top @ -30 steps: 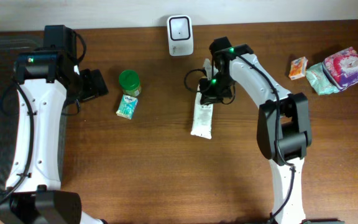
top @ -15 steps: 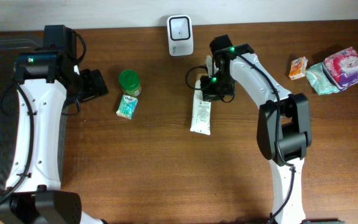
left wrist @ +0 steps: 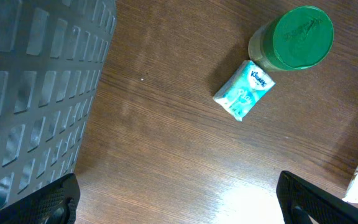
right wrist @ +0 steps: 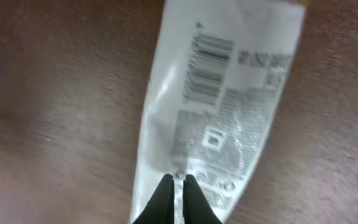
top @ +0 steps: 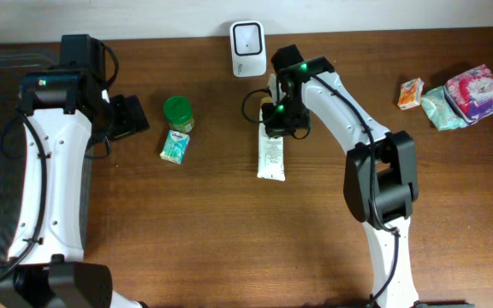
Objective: Scan the item barcode
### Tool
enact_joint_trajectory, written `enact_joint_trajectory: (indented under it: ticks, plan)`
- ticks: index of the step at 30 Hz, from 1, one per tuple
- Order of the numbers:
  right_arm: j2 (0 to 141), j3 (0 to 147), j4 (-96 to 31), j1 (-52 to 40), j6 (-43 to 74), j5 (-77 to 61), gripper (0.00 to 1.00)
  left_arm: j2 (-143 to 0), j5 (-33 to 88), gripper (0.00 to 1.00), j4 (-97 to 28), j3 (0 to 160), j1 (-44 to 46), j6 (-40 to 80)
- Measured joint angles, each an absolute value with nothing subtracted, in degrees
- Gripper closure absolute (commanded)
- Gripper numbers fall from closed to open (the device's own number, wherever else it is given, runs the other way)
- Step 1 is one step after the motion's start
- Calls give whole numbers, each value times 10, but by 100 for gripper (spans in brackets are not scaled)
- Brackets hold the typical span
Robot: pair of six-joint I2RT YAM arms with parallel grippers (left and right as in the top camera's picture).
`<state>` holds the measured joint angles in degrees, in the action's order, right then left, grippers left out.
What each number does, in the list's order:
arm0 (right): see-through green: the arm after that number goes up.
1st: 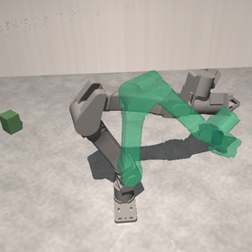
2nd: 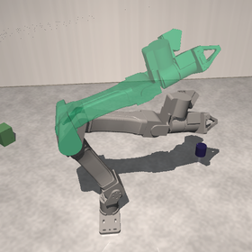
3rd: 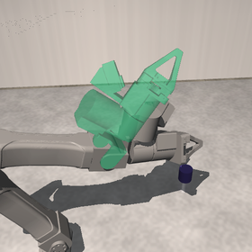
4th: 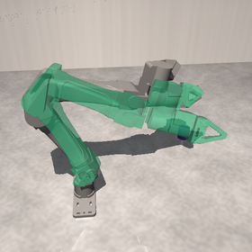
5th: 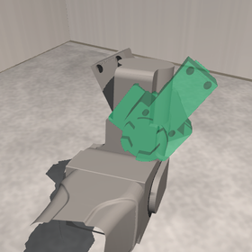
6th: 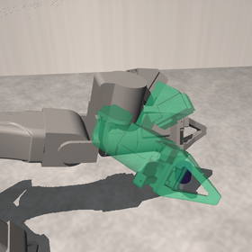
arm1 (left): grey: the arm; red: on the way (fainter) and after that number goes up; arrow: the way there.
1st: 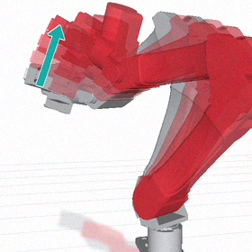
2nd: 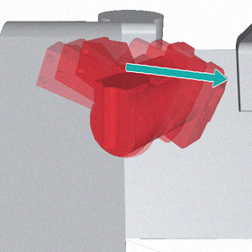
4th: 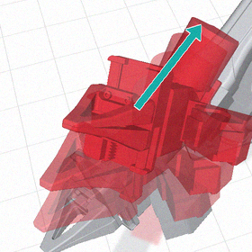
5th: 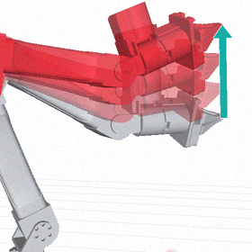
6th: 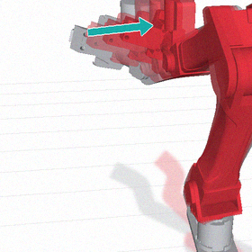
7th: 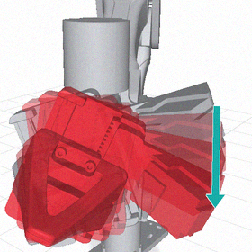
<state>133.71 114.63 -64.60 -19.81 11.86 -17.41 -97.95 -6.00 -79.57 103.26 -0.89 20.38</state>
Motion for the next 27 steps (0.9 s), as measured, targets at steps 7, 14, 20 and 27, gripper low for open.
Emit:
enact_joint_trajectory:
  ticks: [7, 14, 20, 27]
  plan:
    - [1355, 1165, -680, -227, 123, -164, 96, -980, -60, 1, -796, 1033, -9, 204]
    - [1357, 1248, -756, -218, 124, -137, 22, -980, -60, 1, -796, 1033, -9, 204]
    - [1357, 1192, -700, -178, 93, -191, 23, -980, -60, 1, -796, 1033, -9, 204]
    - [1357, 1077, -532, -164, 81, -312, 61, -980, -60, 1, -796, 1033, -9, 204]
